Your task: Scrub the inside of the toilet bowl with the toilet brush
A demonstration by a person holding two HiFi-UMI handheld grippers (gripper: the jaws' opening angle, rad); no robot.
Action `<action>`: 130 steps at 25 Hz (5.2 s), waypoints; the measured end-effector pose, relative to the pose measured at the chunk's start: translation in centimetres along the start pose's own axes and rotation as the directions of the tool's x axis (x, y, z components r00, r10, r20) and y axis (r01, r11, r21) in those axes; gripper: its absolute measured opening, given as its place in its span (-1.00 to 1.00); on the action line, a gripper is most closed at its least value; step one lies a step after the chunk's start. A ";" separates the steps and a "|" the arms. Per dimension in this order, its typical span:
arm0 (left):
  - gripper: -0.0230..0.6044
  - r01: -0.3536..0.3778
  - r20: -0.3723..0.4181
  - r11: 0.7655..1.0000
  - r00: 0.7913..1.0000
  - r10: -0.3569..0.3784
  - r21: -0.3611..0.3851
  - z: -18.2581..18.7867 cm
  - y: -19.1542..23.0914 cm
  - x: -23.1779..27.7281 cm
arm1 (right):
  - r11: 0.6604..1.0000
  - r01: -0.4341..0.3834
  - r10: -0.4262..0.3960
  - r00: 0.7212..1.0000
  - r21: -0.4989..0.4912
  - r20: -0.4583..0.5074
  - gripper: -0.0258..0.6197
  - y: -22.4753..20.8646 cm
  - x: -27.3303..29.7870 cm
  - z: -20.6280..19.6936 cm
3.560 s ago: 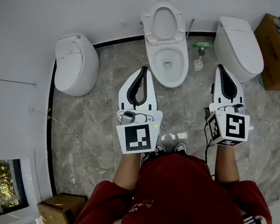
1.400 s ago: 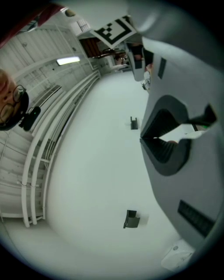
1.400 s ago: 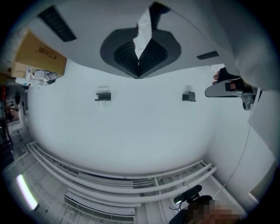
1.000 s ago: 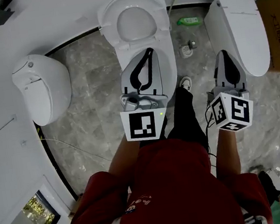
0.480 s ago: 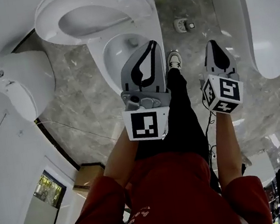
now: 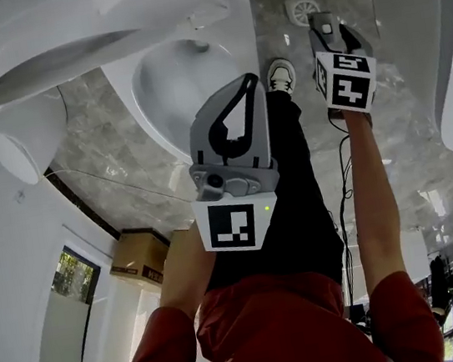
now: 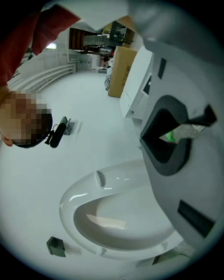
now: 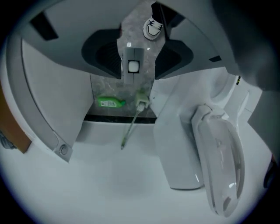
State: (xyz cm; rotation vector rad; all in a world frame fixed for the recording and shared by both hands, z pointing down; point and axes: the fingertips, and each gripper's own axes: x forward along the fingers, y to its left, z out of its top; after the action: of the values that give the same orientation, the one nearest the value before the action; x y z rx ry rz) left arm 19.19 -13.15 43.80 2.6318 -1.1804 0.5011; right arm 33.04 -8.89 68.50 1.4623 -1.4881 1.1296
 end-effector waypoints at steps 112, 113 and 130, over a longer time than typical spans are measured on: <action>-0.93 -0.344 -0.001 0.932 0.938 0.346 -0.112 -7.1 15.9 -28.9 | 0.807 -0.189 0.051 0.966 -0.560 -0.253 -0.42 25.2 -9.3 -15.2; -0.93 -0.344 0.004 0.932 0.938 0.347 -0.117 -6.8 15.8 -28.9 | 0.800 -0.194 0.047 0.964 -0.567 -0.263 -0.42 25.1 -10.2 -16.3; -0.93 -0.338 -0.029 0.935 0.941 0.337 -0.105 -8.5 15.3 -30.3 | 0.846 -0.224 0.222 0.973 -0.484 -0.063 -0.42 33.1 -8.3 -7.6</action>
State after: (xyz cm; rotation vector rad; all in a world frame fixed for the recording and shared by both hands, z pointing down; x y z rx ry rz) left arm -12.93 0.22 40.63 2.3403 -1.6197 0.4913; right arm 0.09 -0.41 60.41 0.9525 -1.8140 0.7955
